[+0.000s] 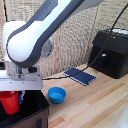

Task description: Please find the red cup among the items before you. Carefully move your gripper towards it and gently hold it. Locate the front section of the organizer in front of you. Transfer the red cup above the front section and let go, placing it within that section.

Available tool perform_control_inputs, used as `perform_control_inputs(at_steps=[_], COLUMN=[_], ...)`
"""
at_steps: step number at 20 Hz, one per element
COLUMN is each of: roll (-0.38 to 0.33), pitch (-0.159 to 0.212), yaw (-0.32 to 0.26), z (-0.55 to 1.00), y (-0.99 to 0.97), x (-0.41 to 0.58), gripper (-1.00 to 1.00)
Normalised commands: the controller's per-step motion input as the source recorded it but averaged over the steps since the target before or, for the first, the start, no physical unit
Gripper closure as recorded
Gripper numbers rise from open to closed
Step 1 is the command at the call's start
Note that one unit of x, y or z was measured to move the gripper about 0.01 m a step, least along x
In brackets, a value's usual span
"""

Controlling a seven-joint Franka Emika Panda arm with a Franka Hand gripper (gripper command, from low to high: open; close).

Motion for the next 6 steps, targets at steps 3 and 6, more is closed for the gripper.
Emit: perform_control_inputs(at_steps=[3,6], roll=[0.052,0.032], pitch=[0.005,0.036], yaw=[0.120,0.249], z=[0.85,0.74], y=[-0.05,-0.02], x=[0.046,0.138], gripper=[-1.00,-1.00])
